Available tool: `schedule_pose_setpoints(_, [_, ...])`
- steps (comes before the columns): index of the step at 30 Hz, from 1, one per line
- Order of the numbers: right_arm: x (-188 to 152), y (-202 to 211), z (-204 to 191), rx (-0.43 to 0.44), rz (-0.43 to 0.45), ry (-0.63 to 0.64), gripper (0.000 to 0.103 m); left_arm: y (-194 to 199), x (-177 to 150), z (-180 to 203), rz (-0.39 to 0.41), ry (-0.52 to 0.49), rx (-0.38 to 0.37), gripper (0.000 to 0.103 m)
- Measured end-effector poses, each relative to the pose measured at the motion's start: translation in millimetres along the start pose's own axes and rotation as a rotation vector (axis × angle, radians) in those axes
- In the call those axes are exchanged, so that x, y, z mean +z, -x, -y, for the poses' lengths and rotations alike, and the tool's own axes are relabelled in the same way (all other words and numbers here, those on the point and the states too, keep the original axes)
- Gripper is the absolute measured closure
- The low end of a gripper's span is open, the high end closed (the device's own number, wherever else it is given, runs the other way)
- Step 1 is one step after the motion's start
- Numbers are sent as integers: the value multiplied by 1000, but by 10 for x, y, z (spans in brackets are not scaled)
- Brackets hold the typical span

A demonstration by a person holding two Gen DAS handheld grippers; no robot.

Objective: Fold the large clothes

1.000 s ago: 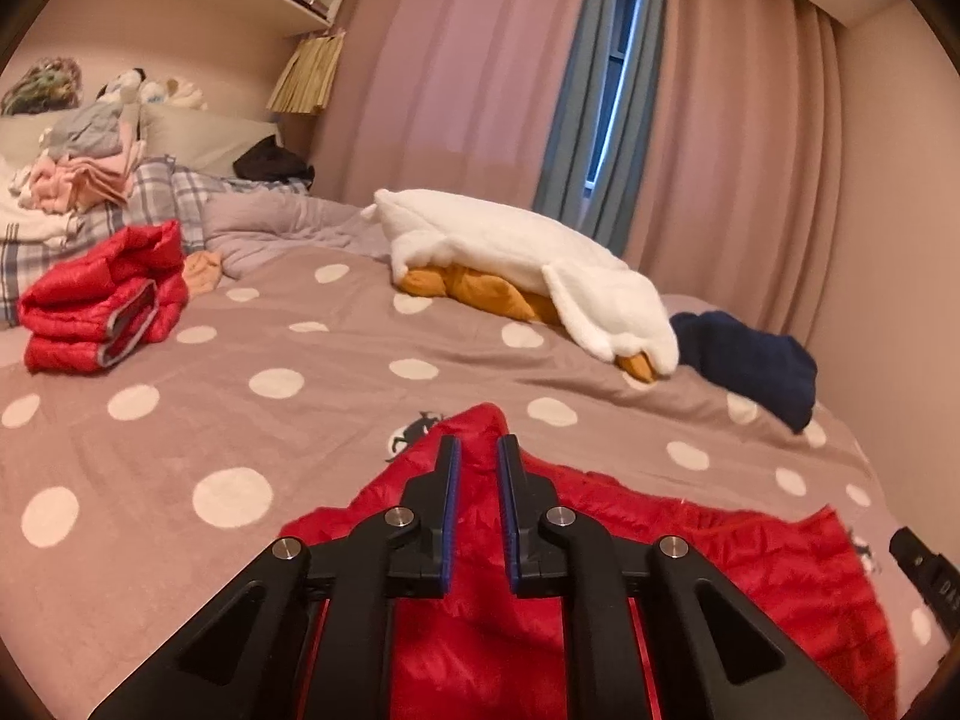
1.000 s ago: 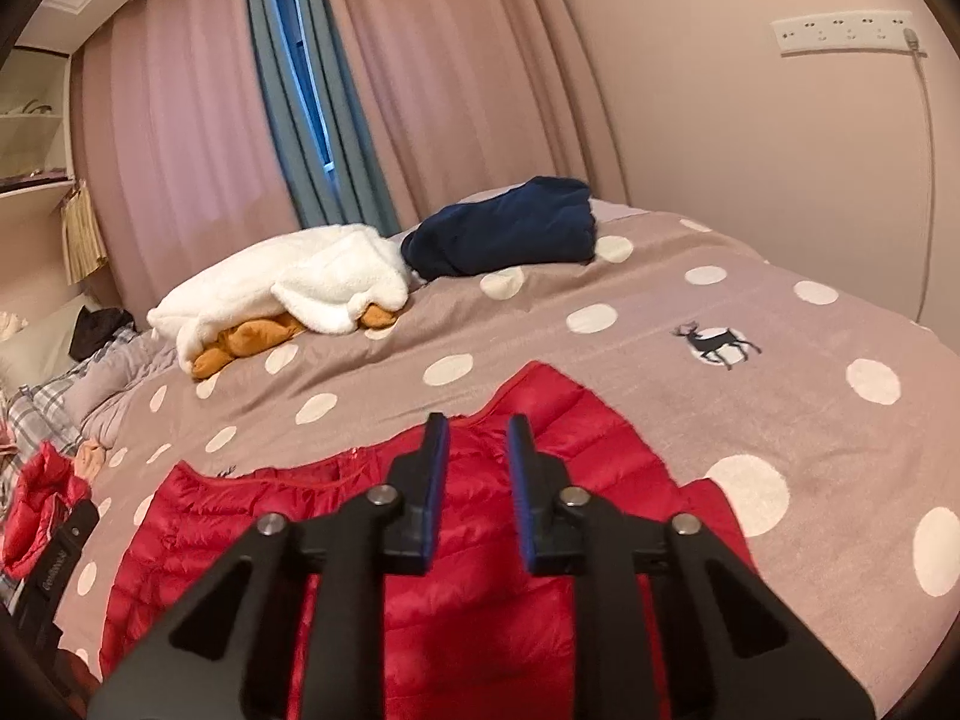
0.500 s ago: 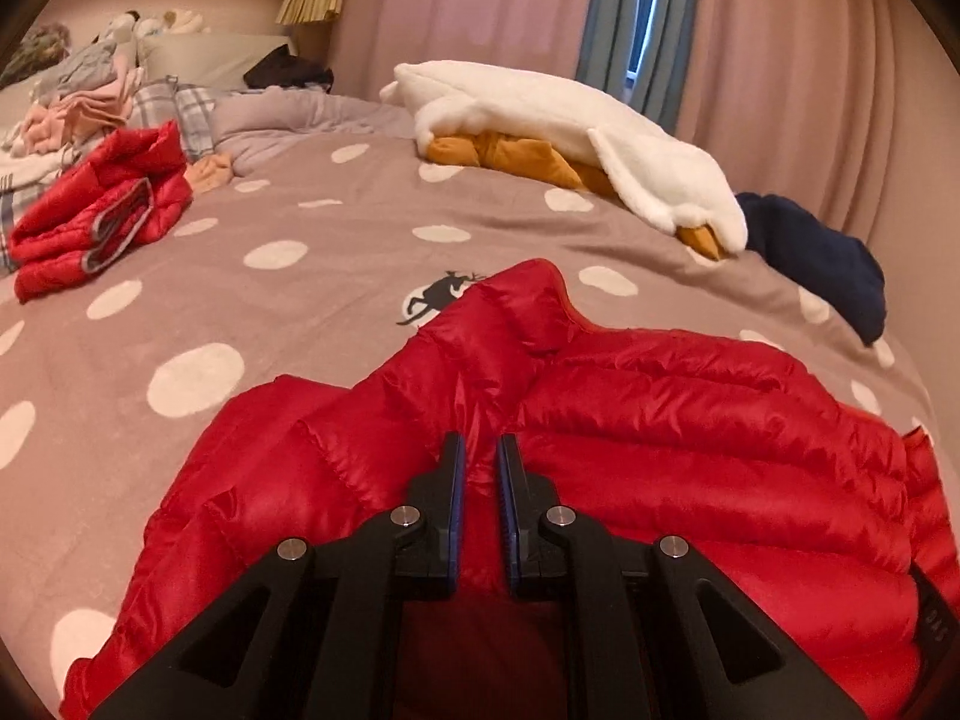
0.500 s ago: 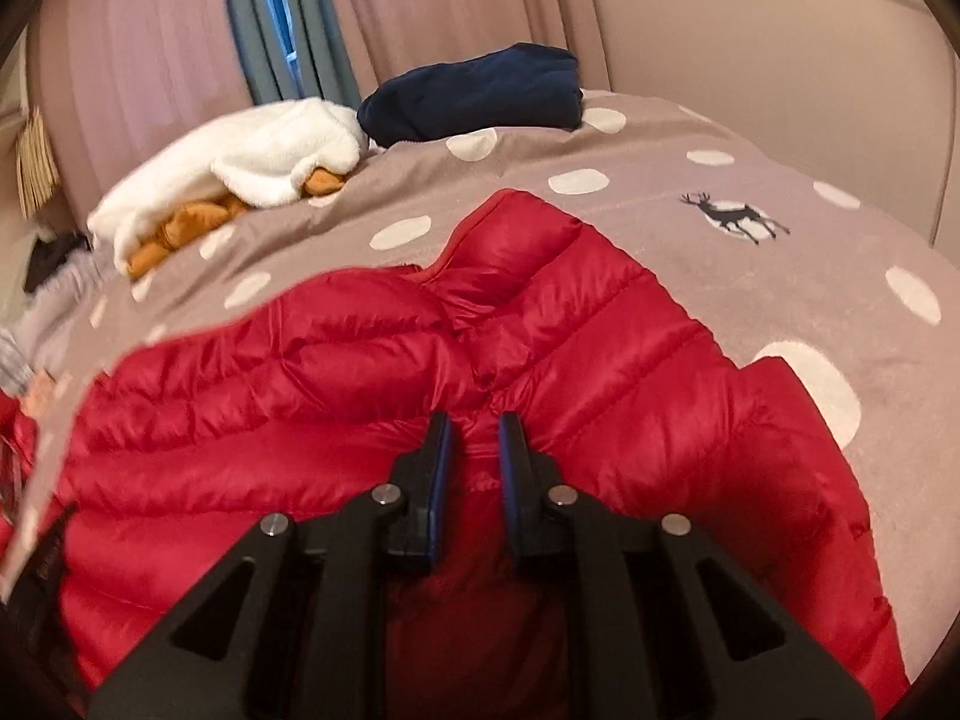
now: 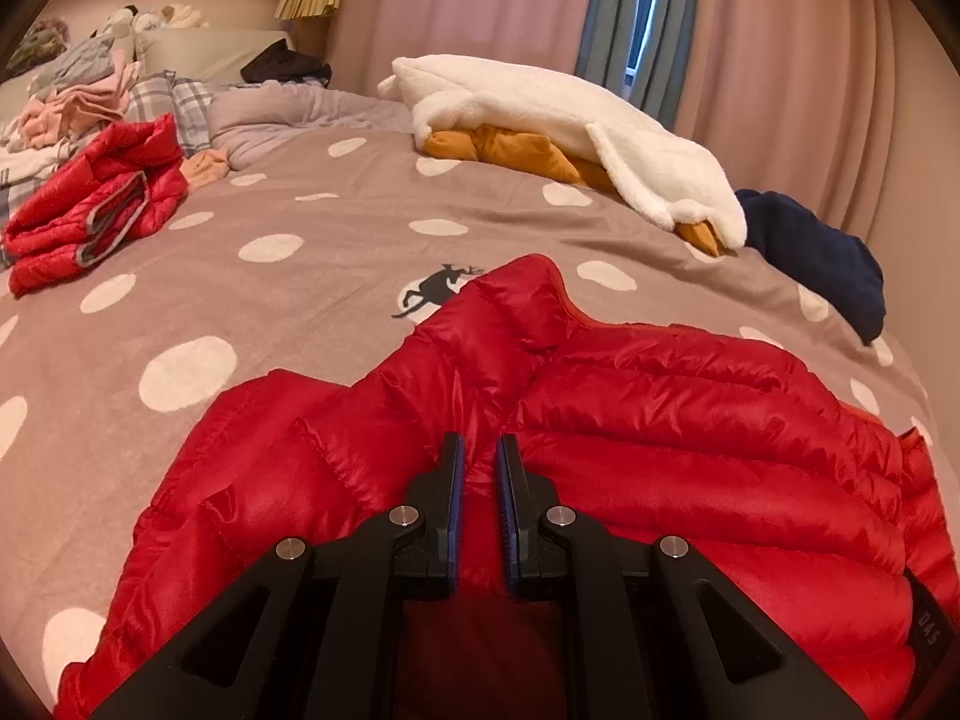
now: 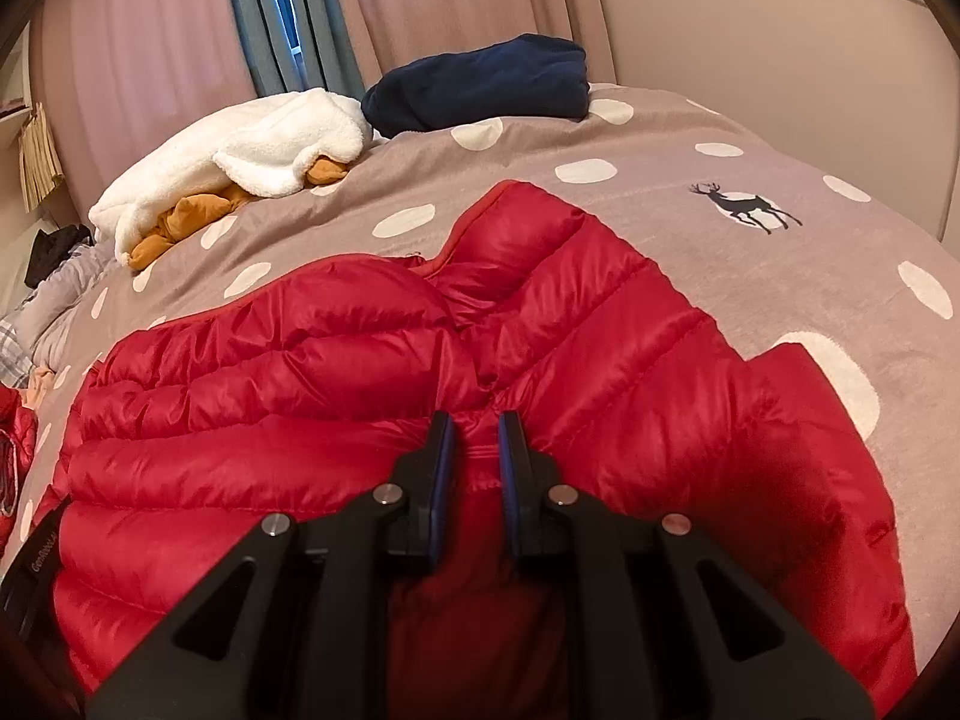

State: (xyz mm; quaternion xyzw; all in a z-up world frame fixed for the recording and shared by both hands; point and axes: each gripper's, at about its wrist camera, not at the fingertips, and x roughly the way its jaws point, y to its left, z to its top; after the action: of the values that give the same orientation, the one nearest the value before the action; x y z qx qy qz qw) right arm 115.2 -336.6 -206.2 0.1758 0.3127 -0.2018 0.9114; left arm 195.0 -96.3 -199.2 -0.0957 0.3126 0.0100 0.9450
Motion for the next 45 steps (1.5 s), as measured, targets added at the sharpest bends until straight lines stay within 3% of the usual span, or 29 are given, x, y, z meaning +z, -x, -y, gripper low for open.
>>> schedule_pose_setpoints(7, [58, 91, 9, 28, -2, -10, 84, 189, 75, -10, 20, 12, -6, 90])
schedule_pose_setpoints(9, [107, 207, 35, 58, -8, -30, 70, 346, 146, -82, 29, 35, -16, 85])
schedule_pose_setpoints(10, [130, 274, 52, 76, -1, -45, 64, 451, 185, -150, 54, 56, -21, 73])
schedule_pose_setpoints(11, [152, 377, 83, 92, 20, -60, 45, 530, 204, -211, 82, 76, -26, 49])
schedule_pose_setpoints(12, [171, 525, 124, 93, 66, -69, 25, 697, 227, -360, 151, 126, -33, 36])
schedule_pose_setpoints(13, [182, 640, 159, 86, 107, -69, 19, 815, 234, -483, 209, 167, -32, 22])
schedule_pose_setpoints(14, [197, 767, 202, 68, 155, -62, 16, 896, 239, -601, 245, 195, -20, 22])
schedule_pose_setpoints(17, [249, 998, 358, 15, 221, -45, 16, 866, 230, -954, 204, 293, 25, 22])
schedule_pose_setpoints(20, [254, 967, 604, 20, 167, -105, 16, 570, 112, -1326, 10, 469, 14, 22])
schedule_pose_setpoints(22, [201, 890, 784, 13, 119, -174, 15, 378, -38, -1586, -102, 646, -73, 22])
schedule_pose_setpoints(23, [185, 861, 850, 13, 97, -202, 15, 265, -151, -1735, -152, 773, -171, 22])
schedule_pose_setpoints(25, [133, 818, 952, 16, 63, -244, 15, 118, -291, -1894, -213, 925, -316, 22])
schedule_pose_setpoints(28, [39, 729, 1069, 29, 13, -315, 15, 129, -285, -1871, -217, 892, -364, 22])
schedule_pose_setpoints(32, [-120, 424, 1149, 102, -122, -415, 15, 149, -243, -1635, -238, 791, -357, 22])
schedule_pose_setpoints(40, [-164, 425, 1087, 89, -120, -409, 15, 144, -264, -1599, -191, 824, -326, 22])
schedule_pose_setpoints(45, [-164, 438, 1107, 85, -120, -407, 16, 181, -292, -1658, -192, 853, -353, 22])
